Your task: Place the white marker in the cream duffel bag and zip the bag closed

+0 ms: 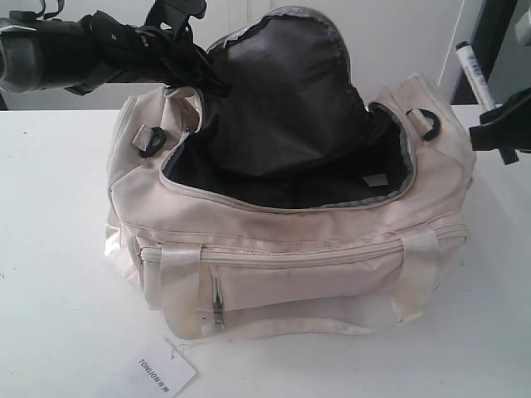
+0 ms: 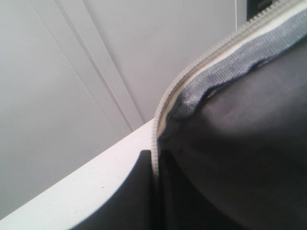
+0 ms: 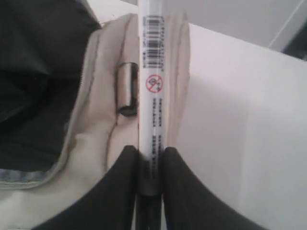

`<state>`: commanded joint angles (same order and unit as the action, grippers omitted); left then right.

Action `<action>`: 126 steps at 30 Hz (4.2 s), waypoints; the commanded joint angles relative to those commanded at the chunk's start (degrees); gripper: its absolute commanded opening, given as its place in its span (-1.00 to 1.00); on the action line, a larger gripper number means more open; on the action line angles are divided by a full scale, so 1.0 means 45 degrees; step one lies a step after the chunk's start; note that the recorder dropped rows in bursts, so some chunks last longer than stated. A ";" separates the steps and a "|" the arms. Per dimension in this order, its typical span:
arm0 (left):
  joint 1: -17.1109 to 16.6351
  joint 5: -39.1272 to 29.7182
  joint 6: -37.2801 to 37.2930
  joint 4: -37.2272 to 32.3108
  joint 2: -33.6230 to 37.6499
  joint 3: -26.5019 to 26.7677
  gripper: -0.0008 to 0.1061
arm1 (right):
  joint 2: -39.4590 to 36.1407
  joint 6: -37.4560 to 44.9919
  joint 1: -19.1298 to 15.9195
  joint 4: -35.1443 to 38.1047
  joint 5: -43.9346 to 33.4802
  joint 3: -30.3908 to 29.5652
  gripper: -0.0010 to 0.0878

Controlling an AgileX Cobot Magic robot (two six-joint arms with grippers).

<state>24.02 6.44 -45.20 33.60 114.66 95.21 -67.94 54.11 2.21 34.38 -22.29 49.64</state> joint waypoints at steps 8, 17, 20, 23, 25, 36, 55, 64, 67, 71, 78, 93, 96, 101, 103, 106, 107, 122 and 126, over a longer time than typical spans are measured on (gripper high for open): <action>0.0000 0.0000 0.0000 0.0000 0.0000 0.0000 -0.99 | -0.0513 0.1622 0.1953 0.0649 0.1599 0.0000 -0.98; 0.0000 0.0000 0.0000 0.0000 0.0000 0.0000 -0.99 | -0.1542 0.1622 0.3531 0.2035 0.2531 0.0165 -0.98; 0.0000 0.0000 0.0000 0.0000 0.0000 0.0000 -0.99 | -0.1913 0.1622 0.4045 0.2125 0.2644 0.0208 -0.98; 0.0000 0.0000 0.0000 0.0000 0.0000 0.0000 -0.99 | -0.2325 0.1622 0.4439 0.2125 0.2789 0.0208 -0.98; 0.0000 0.0000 0.0000 0.0000 0.0000 0.0000 -0.99 | -0.2542 0.1598 0.4504 0.2125 0.2789 0.0208 -0.98; 0.0000 0.0000 0.0000 0.0000 0.0000 0.0000 -0.99 | -0.3476 0.1598 0.4564 0.2125 0.3667 0.0208 -0.98; 0.0000 0.0000 0.0000 0.0000 0.0000 0.0000 -0.99 | -0.3660 0.1206 0.4564 0.2125 0.3532 0.0208 -0.14; 0.0000 0.0000 0.0000 0.0000 0.0000 0.0000 -0.99 | -0.3157 0.1206 0.4564 0.2125 0.3455 0.0208 -0.14; 0.0000 0.0000 0.0000 0.0000 0.0000 0.0000 -0.99 | -0.2652 0.1206 0.4564 0.2125 0.3110 0.0208 -0.23; 0.0000 0.0000 0.0000 0.0000 0.0000 0.0000 -0.99 | -0.2078 0.1206 0.4564 0.2125 0.2532 0.0208 -0.41; 0.0000 0.0000 0.0000 0.0000 0.0000 0.0000 -0.99 | -0.0751 0.1206 0.4564 0.1965 0.1618 0.0208 -0.89; 0.0000 0.0000 0.0000 0.0000 0.0000 0.0000 -0.99 | 0.0183 -0.5085 0.3756 -0.5135 -0.2485 0.2095 -0.98; 0.0000 0.0000 0.0000 0.0000 0.0000 0.0000 -0.99 | 0.0183 -0.7487 0.3212 -0.6820 -0.3196 0.2556 -0.98; 0.0000 0.0000 0.0000 0.0000 0.0000 0.0000 -0.99 | -0.0049 -1.0731 0.1408 -0.7424 -0.4489 0.3292 -0.98; 0.0000 0.0000 0.0000 0.0000 0.0000 0.0000 -0.99 | -0.0173 -1.0762 0.1040 -0.7424 -0.4227 0.3326 -0.98; 0.0000 0.0000 0.0000 0.0000 0.0000 0.0000 -0.99 | -0.0185 -1.0762 0.1015 -0.7424 -0.3956 0.3326 -0.98; 0.0000 0.0000 0.0000 0.0000 0.0000 0.0000 -0.99 | -0.0185 -1.0762 0.1015 -0.7424 -0.3956 0.3326 -0.98; 0.0000 0.0000 0.0000 0.0000 0.0000 0.0000 -0.99 | -0.0185 -1.0762 0.1015 -0.7424 -0.3794 0.3326 -0.98; 0.0000 0.0000 0.0000 0.0000 0.0000 0.0000 -0.99 | -0.0185 -1.0762 0.1015 -0.7424 -0.3794 0.3326 -0.98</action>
<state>24.02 6.44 -45.20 33.60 114.66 95.21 -68.78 5.68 6.78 0.97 -39.36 64.61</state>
